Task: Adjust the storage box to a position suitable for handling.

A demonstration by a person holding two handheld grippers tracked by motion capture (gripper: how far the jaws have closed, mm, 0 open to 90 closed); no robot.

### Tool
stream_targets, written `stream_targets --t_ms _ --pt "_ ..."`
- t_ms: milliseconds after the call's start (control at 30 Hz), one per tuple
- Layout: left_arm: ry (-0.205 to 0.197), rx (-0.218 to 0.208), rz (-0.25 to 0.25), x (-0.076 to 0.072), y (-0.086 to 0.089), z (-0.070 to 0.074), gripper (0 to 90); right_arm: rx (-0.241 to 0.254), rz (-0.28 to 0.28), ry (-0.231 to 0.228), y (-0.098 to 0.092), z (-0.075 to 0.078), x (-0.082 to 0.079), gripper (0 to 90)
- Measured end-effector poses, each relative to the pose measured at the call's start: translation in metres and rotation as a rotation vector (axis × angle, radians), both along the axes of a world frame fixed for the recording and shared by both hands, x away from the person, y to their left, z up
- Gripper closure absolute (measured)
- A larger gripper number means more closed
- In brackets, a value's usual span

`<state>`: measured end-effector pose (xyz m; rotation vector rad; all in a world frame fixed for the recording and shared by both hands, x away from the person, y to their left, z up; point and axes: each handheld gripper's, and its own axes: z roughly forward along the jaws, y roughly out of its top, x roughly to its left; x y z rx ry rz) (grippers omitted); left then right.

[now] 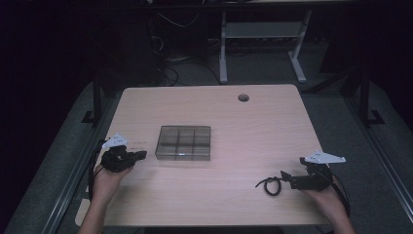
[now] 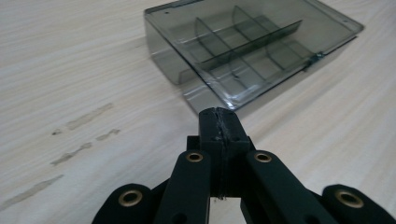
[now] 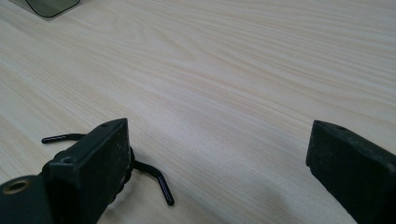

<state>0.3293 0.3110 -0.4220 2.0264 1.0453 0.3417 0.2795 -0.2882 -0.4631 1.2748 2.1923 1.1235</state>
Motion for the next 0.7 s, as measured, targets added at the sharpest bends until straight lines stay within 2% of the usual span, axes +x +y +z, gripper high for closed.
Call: stream_targets --t_ms 167,200,267,333,433,500,600,700 --pt "-0.022 -0.004 0.012 0.010 0.003 0.004 89.7 0.003 0.001 0.006 0.001 -0.001 0.002 5.8" --pt "-0.025 -0.019 0.017 0.011 0.002 0.004 89.8 0.003 0.002 0.005 0.001 -0.001 0.002 5.9" --pt "-0.023 -0.006 0.017 0.014 0.002 0.005 89.7 0.003 0.003 0.005 0.001 -0.001 0.001 5.9" --pt "-0.025 -0.017 0.021 0.017 0.000 0.005 89.7 0.002 0.004 0.001 0.000 -0.001 0.001 5.9" --pt "-0.023 -0.011 0.024 0.021 -0.001 0.005 89.7 0.006 0.001 -0.002 0.001 0.000 0.001 5.9" --pt "-0.020 0.010 0.024 0.025 -0.001 0.005 89.7 0.003 0.004 0.002 0.001 0.000 0.001 5.9" --pt "-0.024 -0.009 0.032 0.028 -0.002 0.004 89.8 0.001 0.008 0.004 0.001 -0.001 0.002 5.9" --pt "-0.020 0.003 0.043 0.031 -0.001 0.001 89.8 0.002 0.007 0.004 0.001 -0.001 0.001 5.9"
